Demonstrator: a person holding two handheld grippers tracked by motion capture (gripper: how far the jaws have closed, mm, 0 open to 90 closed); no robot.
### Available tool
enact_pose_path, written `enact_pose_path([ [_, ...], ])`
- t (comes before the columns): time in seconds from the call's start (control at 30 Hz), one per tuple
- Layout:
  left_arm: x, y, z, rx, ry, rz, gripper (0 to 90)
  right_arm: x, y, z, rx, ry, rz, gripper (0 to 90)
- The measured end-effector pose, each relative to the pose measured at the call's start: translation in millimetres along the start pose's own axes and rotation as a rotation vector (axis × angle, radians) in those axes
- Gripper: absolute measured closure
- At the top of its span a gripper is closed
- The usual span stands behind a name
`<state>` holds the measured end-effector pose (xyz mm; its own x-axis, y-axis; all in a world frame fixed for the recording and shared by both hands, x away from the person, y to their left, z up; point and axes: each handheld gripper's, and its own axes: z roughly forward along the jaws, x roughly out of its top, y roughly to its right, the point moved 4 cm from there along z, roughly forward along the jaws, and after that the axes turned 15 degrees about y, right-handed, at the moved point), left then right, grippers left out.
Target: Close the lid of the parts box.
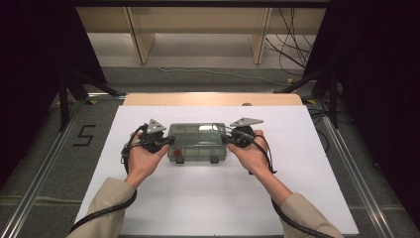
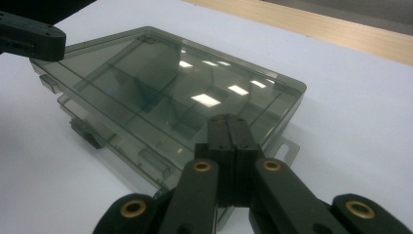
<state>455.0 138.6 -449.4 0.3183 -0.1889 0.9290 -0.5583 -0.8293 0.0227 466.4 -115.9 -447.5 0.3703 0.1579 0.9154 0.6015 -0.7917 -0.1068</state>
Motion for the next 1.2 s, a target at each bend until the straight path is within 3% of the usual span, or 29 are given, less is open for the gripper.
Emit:
enact_pose_path([
  [0.07,-0.7,-2.7,-2.0,-0.02,-0.034,0.034,90.0,-0.3,0.4,0.6,-0.001,0.001,-0.002,90.0],
  [0.13,-1.3,-2.2,-1.3,-0.018,-0.03,0.028,90.0,-1.0,-0.9,-0.1,0.0,-0.01,0.014,90.0],
  [0.23,-2.7,-2.3,-1.0,-0.018,-0.038,0.027,90.0,-2.3,1.7,2.5,0.003,0.007,-0.025,90.0],
  [0.3,-3.9,-0.8,1.3,-0.011,-0.02,-0.004,90.0,-2.7,-0.3,1.5,-0.002,-0.011,0.004,90.0],
  [0.37,-5.1,-1.0,1.6,-0.01,-0.023,-0.003,90.0,-3.4,-0.8,1.2,-0.003,-0.019,0.013,90.0],
  [0.5,-7.4,-0.8,2.9,-0.014,-0.031,-0.011,90.0,-5.4,2.4,2.4,0.002,-0.016,-0.016,90.0],
  [0.6,-7.9,-1.0,3.2,-0.008,-0.032,-0.007,90.0,-6.1,0.5,2.0,-0.001,-0.03,0.011,90.0],
  [0.67,-8.2,-0.8,3.5,-0.009,-0.032,-0.009,90.0,-6.7,2.3,3.5,0.0,-0.017,-0.02,90.0],
  [0.8,-9.6,-0.5,4.1,-0.014,-0.038,-0.005,90.0,-7.0,1.0,3.7,-0.001,-0.021,-0.004,90.0],
  [0.83,-10.0,-0.3,4.6,-0.015,-0.038,-0.01,90.0,-6.9,2.9,4.6,0.004,-0.012,-0.029,90.0],
  [0.9,-10.8,-0.3,4.4,-0.014,-0.045,-0.004,90.0,-7.1,1.2,3.7,-0.002,-0.027,-0.003,90.0],
  [0.97,-11.5,-1.8,3.4,-0.025,-0.066,0.016,90.0,-8.0,1.3,3.6,-0.001,-0.03,-0.009,90.0],
  [1.03,-12.3,0.6,5.8,-0.014,-0.045,-0.007,90.0,-8.2,1.7,4.3,0.002,-0.031,-0.011,90.0],
  [1.13,-13.8,0.6,6.0,-0.019,-0.057,-0.003,90.0,-9.3,0.7,3.9,-0.002,-0.042,0.005,90.0],
  [1.2,-14.8,0.8,6.7,-0.014,-0.057,-0.004,90.0,-9.9,2.0,4.3,-0.002,-0.039,-0.013,90.0],
])
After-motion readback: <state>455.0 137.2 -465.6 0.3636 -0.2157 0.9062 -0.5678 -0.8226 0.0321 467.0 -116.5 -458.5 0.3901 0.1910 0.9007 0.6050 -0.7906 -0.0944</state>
